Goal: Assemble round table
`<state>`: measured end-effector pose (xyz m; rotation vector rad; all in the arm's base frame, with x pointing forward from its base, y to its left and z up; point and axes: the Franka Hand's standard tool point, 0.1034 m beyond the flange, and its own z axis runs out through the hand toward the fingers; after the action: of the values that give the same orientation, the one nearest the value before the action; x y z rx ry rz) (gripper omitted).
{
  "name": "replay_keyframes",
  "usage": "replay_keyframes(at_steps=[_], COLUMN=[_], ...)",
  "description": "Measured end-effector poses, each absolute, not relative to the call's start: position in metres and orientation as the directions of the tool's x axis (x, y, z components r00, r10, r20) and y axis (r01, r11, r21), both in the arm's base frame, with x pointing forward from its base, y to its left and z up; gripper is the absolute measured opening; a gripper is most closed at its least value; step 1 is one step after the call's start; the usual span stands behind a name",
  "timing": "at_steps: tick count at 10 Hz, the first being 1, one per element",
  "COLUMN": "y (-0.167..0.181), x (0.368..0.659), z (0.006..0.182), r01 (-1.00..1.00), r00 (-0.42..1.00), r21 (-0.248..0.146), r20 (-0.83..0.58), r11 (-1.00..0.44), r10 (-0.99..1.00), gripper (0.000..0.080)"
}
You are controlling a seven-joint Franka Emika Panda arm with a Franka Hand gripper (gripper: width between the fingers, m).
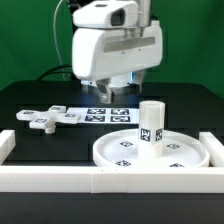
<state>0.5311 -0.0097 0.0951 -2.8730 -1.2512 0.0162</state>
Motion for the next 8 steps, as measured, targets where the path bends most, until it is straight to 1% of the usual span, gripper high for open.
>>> replay_keyframes(at_steps=[4, 5, 6, 7, 8], y=[-0.012, -0.025, -0.046, -0.063, -0.072], x=[0.528, 0.516, 0.492, 0.476, 0.473], z=[0.092, 0.087, 0.083, 0.081, 0.081], r01=[0.732, 0.740, 0.728, 0.716, 0.717], r00=[0.681, 0.672, 0.685, 0.697, 0.696], r21=[-0.016, -0.004, -0.004, -0.014, -0.009], r20=[-0.012, -0.005, -0.013, -0.026, -0.024], r11=[-0.681, -0.672, -0.685, -0.698, -0.697], r10=[0.732, 0.740, 0.728, 0.716, 0.717], gripper=[0.0649, 0.0649, 0.0649, 0.0649, 0.0649])
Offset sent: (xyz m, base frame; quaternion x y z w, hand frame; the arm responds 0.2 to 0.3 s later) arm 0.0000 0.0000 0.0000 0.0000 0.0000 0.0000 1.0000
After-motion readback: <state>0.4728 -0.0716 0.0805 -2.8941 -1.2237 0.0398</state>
